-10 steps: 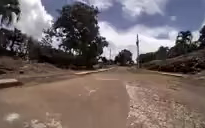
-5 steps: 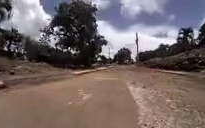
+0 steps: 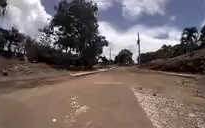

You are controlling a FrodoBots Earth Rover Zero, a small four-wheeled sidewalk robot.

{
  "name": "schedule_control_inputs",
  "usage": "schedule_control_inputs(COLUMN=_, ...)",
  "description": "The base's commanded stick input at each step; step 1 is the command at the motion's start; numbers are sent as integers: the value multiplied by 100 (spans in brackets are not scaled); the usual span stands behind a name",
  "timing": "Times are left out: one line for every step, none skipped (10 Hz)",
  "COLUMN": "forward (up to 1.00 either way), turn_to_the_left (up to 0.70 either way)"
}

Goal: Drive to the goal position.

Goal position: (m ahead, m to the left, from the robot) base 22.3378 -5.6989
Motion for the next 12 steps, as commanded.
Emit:
schedule_control_inputs(forward=100, turn_to_the_left=0)
schedule_control_inputs(forward=100, turn_to_the_left=0)
schedule_control_inputs(forward=100, turn_to_the_left=0)
schedule_control_inputs(forward=100, turn_to_the_left=0)
schedule_control_inputs(forward=100, turn_to_the_left=0)
schedule_control_inputs(forward=100, turn_to_the_left=0)
schedule_control_inputs(forward=100, turn_to_the_left=0)
schedule_control_inputs(forward=100, turn_to_the_left=0)
schedule_control_inputs(forward=100, turn_to_the_left=0)
schedule_control_inputs(forward=100, turn_to_the_left=0)
schedule_control_inputs(forward=100, turn_to_the_left=0)
schedule_control_inputs(forward=100, turn_to_the_left=0)
